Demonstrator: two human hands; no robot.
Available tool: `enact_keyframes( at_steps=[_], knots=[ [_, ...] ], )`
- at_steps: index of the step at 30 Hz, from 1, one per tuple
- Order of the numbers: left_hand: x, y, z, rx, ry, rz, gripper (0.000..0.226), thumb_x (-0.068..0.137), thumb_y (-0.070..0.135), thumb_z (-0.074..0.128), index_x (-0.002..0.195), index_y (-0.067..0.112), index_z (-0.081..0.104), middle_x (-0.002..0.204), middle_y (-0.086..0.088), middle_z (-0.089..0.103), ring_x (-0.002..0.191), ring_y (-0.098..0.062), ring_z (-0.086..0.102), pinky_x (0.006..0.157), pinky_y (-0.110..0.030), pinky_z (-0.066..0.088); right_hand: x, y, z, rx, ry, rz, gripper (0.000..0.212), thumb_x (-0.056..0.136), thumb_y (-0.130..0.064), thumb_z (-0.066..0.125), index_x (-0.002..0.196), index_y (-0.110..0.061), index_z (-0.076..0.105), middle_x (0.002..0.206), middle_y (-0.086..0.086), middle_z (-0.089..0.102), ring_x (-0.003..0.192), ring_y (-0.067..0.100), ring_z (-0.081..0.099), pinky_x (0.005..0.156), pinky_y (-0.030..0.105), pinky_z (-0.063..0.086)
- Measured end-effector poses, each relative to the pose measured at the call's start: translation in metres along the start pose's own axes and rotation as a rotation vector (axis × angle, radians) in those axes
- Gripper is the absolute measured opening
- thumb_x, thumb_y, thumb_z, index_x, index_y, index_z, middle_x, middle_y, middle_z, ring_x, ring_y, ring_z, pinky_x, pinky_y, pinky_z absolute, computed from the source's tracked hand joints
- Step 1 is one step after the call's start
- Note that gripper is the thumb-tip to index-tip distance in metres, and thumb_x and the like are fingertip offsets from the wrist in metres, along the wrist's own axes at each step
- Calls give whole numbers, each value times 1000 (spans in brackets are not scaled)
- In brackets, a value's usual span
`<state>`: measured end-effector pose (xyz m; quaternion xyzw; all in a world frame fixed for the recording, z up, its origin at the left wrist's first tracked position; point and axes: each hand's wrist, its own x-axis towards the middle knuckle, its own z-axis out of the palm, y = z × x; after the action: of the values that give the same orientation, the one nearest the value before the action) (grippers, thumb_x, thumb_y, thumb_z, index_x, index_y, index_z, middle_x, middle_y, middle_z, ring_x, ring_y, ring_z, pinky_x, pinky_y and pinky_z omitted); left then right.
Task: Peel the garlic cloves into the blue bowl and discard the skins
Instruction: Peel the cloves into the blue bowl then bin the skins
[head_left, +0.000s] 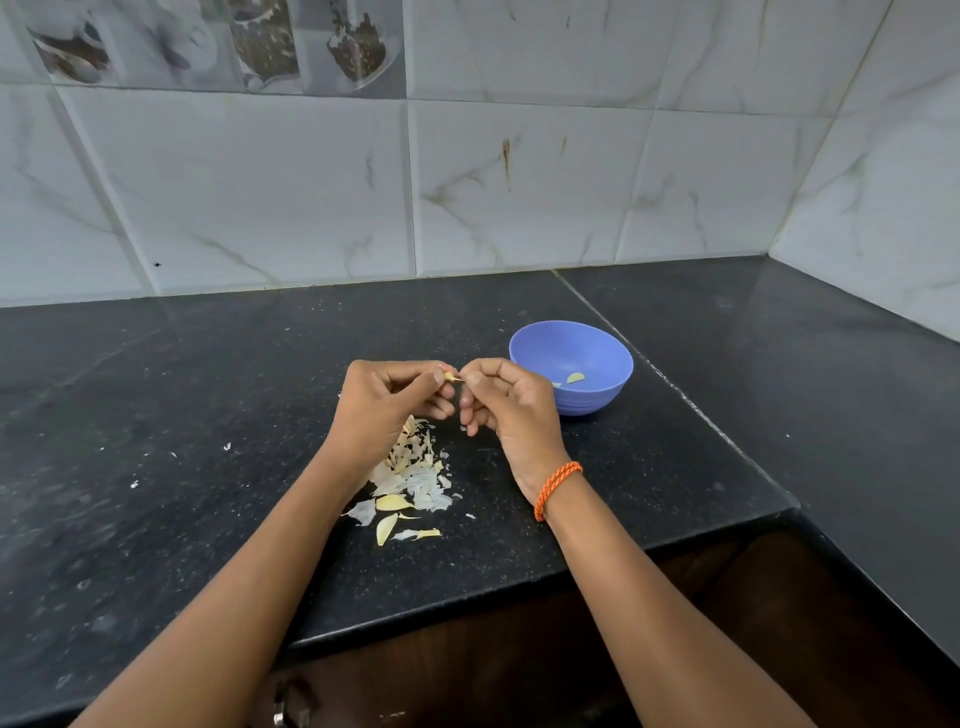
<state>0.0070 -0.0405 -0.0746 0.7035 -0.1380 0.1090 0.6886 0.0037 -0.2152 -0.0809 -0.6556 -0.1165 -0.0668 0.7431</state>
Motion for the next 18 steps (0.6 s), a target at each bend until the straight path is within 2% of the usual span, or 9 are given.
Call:
enact_keyframes(
  at_steps=[4,8,11,13,16,18],
  knots=[
    [5,-10,-6,171,94,34,12,100,6,74,106,8,84,88,-7,83,76,-30,80,74,-40,66,-1,10,1,-273,-2,-74,27,112,-10,49,111,-3,75,84,10,78,75,23,76,62,31,59],
    [5,-11,-9,157,105,-6,12,96,3,78,106,7,84,89,-6,83,76,-31,80,76,-41,67,-2,13,0,-507,126,-195,14,97,-5,71,99,-12,83,87,-3,79,77,10,73,66,17,55],
    [3,-8,-7,125,34,-30,16,94,0,79,108,5,83,87,-13,82,78,-37,80,76,-37,67,-1,12,1,-460,96,-186,31,94,0,69,117,-19,79,98,-5,77,89,9,73,75,22,61],
    [2,-5,-6,86,-16,-35,18,93,-2,80,110,4,81,86,-17,81,79,-39,80,75,-36,67,0,11,3,-442,48,-166,30,98,-7,70,124,-19,77,100,-4,78,94,8,74,80,25,62],
    [2,-3,-7,96,-32,-34,24,91,3,84,113,9,78,83,-17,81,77,-39,79,74,-40,67,-2,9,1,-477,66,-213,12,97,-11,75,107,-14,82,93,-4,79,84,10,75,76,28,64],
    [1,-3,-8,157,-10,-30,27,90,10,87,115,15,77,77,-13,79,71,-33,78,71,-39,66,-2,8,-2,-531,97,-248,12,97,-8,74,102,-15,82,95,-5,78,83,9,74,76,26,63]
  ],
)
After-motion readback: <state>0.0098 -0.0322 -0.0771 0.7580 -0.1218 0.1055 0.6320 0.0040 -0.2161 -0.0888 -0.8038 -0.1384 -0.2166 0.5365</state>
